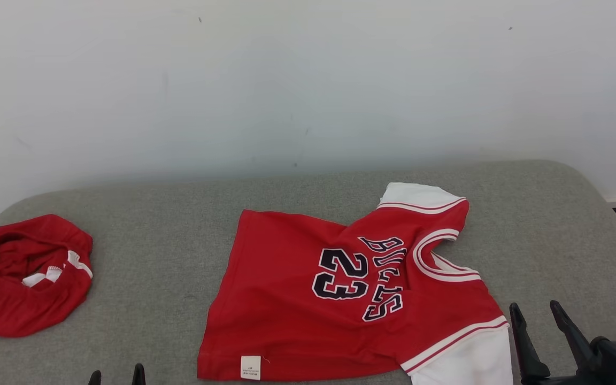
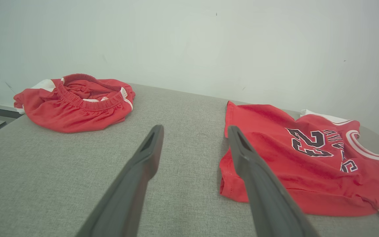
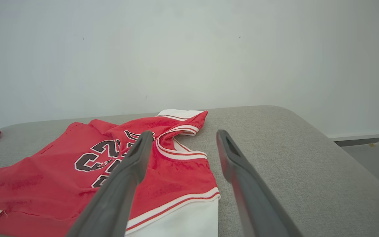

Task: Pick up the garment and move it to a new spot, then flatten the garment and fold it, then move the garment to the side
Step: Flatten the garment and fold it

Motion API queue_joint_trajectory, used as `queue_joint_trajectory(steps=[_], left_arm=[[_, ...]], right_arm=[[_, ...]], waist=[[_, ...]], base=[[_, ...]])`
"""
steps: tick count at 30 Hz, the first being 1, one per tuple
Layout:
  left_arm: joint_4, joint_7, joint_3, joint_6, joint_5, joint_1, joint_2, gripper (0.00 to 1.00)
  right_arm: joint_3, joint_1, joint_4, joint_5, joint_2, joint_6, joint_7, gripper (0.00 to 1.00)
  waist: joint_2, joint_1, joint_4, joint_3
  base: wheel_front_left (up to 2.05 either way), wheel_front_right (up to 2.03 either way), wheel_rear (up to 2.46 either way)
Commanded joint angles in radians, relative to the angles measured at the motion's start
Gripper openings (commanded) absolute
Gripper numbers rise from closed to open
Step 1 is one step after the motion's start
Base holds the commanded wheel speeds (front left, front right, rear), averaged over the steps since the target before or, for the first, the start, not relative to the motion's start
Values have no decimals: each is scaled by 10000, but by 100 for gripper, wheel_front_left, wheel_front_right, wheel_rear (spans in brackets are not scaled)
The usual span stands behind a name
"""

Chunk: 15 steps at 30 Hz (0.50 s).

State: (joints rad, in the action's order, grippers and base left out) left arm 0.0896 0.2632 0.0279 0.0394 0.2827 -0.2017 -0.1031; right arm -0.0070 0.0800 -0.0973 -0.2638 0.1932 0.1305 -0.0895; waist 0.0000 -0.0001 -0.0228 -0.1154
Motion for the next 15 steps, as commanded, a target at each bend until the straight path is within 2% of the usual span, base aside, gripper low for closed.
queue_joint_trajectory(steps=[1,15], left_arm=[[21,18,38,36,-96,-147,39,100],[475,19,54,333,-276,176,189,100]], right_arm=[[83,-84,-94,-113,83,5,-69,100],[864,-374,-710,-898,425,5,114,100]], waist=[[0,1,21,-84],[0,1,-135,-80]], base=[[0,0,0],[0,0,0]])
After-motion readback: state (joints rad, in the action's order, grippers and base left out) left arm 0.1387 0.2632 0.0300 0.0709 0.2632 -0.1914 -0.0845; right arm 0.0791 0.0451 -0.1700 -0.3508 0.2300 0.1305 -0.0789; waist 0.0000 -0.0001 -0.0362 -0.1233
